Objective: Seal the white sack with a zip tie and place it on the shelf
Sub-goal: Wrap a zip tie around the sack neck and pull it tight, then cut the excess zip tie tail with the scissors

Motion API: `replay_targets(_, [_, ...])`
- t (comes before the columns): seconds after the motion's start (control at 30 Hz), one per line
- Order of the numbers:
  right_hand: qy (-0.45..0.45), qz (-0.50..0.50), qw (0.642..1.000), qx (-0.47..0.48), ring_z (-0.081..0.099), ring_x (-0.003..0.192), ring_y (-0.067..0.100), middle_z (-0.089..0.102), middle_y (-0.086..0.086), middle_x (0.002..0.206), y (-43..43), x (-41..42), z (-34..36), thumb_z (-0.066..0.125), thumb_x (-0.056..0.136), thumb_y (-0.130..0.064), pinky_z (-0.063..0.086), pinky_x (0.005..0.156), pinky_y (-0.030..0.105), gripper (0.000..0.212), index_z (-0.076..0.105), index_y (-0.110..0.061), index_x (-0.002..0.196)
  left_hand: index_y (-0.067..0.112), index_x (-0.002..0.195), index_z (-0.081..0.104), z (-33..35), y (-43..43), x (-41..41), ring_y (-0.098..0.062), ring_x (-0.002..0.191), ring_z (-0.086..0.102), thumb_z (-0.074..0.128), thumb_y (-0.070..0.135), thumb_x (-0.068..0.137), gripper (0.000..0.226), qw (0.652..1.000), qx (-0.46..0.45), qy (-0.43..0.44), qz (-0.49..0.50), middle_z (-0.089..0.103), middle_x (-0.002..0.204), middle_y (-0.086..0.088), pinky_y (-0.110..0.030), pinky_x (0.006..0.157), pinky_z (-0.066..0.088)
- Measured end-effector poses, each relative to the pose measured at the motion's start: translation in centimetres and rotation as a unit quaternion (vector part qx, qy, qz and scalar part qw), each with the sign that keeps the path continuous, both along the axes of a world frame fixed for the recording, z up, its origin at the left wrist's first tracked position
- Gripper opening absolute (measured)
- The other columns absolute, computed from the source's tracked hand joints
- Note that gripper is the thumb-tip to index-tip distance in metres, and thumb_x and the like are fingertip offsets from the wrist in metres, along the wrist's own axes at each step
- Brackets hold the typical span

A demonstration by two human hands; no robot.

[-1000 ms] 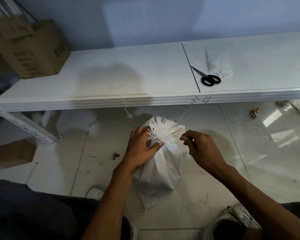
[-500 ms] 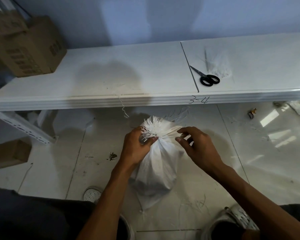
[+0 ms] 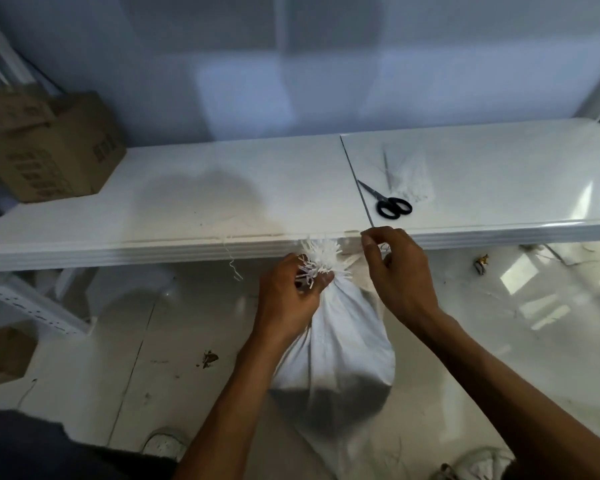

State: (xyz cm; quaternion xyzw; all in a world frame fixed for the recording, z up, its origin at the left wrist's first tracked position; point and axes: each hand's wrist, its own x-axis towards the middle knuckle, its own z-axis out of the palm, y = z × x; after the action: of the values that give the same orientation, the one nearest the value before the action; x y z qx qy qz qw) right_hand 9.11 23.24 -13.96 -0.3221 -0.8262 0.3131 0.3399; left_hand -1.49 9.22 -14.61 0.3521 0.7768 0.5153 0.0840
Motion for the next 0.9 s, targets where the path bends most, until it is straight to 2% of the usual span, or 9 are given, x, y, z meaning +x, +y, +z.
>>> replay_targets(0.07, [-0.018, -0.019, 1.000, 0.008, 0.056, 0.074, 0.010, 0.066, -0.002, 0.102, 1.7, -1.0, 0.6, 0.054, 0.094, -0.024, 0.039, 0.066, 0.017, 0.019, 0.067, -0.016, 0.105, 0.015, 0.090, 0.072, 0.1, 1.3, 0.0, -0.006, 0.080, 0.070, 0.077, 0.025, 0.082, 0.014, 1.000, 0.002, -0.001, 0.013, 0.076, 0.088, 0.003, -0.017, 0.070, 0.052])
replay_targets(0.13, [-0.036, -0.033, 0.999, 0.014, 0.061, 0.082, 0.015, 0.068, 0.003, 0.107, 3.5, -1.9, 0.8, 0.055, 0.093, -0.021, 0.045, 0.074, 0.026, 0.020, 0.067, -0.014, 0.108, 0.017, 0.089, 0.073, 0.2, 2.6, 0.2, -0.009, 0.082, 0.071, 0.076, 0.025, 0.082, 0.012, 1.000, 0.008, -0.013, 0.025, 0.076, 0.089, 0.002, -0.020, 0.072, 0.053])
replay_targets(0.23, [-0.060, -0.061, 0.996, 0.006, 0.064, 0.095, 0.026, 0.065, 0.010, 0.110, 6.0, -3.1, 1.0, 0.053, 0.092, -0.019, 0.046, 0.081, 0.029, 0.024, 0.066, -0.011, 0.111, 0.016, 0.087, 0.071, 0.0, 4.7, 0.1, -0.015, 0.083, 0.071, 0.075, 0.032, 0.082, 0.017, 0.999, 0.002, -0.002, 0.038, 0.076, 0.088, 0.001, -0.032, 0.075, 0.057])
replay_targets(0.37, [-0.113, -0.116, 0.987, -0.016, 0.060, 0.092, 0.037, 0.057, 0.017, 0.111, 8.0, -4.8, 1.0, 0.042, 0.097, -0.020, 0.041, 0.075, 0.032, 0.028, 0.064, -0.005, 0.108, 0.016, 0.087, 0.071, -0.6, 6.6, -0.2, -0.018, 0.083, 0.070, 0.075, 0.035, 0.081, 0.020, 0.999, -0.013, 0.007, 0.045, 0.076, 0.089, -0.001, -0.037, 0.075, 0.058])
replay_targets(0.63, [-0.150, -0.178, 0.971, -0.059, 0.059, 0.096, 0.038, 0.056, 0.020, 0.113, 9.3, -7.4, -0.1, 0.047, 0.095, -0.011, 0.037, 0.072, 0.032, 0.026, 0.064, 0.002, 0.108, 0.014, 0.090, 0.073, -2.1, 7.4, -1.5, -0.022, 0.085, 0.071, 0.075, 0.028, 0.082, 0.016, 0.996, -0.034, -0.021, 0.076, 0.077, 0.091, -0.004, -0.037, 0.078, 0.057])
replay_targets(0.73, [-0.132, -0.181, 0.970, -0.092, 0.063, 0.091, 0.037, 0.064, 0.019, 0.104, 9.8, -7.3, -0.1, 0.055, 0.089, -0.010, 0.048, 0.075, 0.035, 0.019, 0.067, -0.002, 0.101, 0.013, 0.089, 0.073, -2.3, 7.7, -1.7, -0.023, 0.086, 0.071, 0.075, 0.028, 0.082, 0.016, 0.995, -0.047, -0.015, 0.082, 0.076, 0.090, -0.005, -0.032, 0.077, 0.055])
replay_targets(0.8, [-0.114, -0.182, 0.969, -0.123, 0.067, 0.082, 0.034, 0.068, 0.017, 0.094, 9.9, -7.3, 0.1, 0.060, 0.086, -0.018, 0.056, 0.078, 0.040, 0.017, 0.067, -0.005, 0.096, 0.013, 0.089, 0.073, -2.5, 7.7, -1.6, -0.024, 0.086, 0.071, 0.075, 0.029, 0.082, 0.018, 0.995, -0.054, -0.009, 0.083, 0.076, 0.091, -0.006, -0.033, 0.076, 0.055])
replay_targets(0.9, [-0.133, -0.167, 0.970, -0.119, 0.067, 0.076, 0.033, 0.070, 0.017, 0.086, 10.2, -7.5, 0.1, 0.063, 0.080, -0.032, 0.057, 0.071, 0.038, 0.029, 0.065, -0.005, 0.090, 0.013, 0.086, 0.072, -2.4, 7.8, -1.4, -0.025, 0.084, 0.071, 0.075, 0.029, 0.082, 0.016, 0.995, -0.054, -0.009, 0.082, 0.076, 0.088, -0.005, -0.038, 0.075, 0.057])
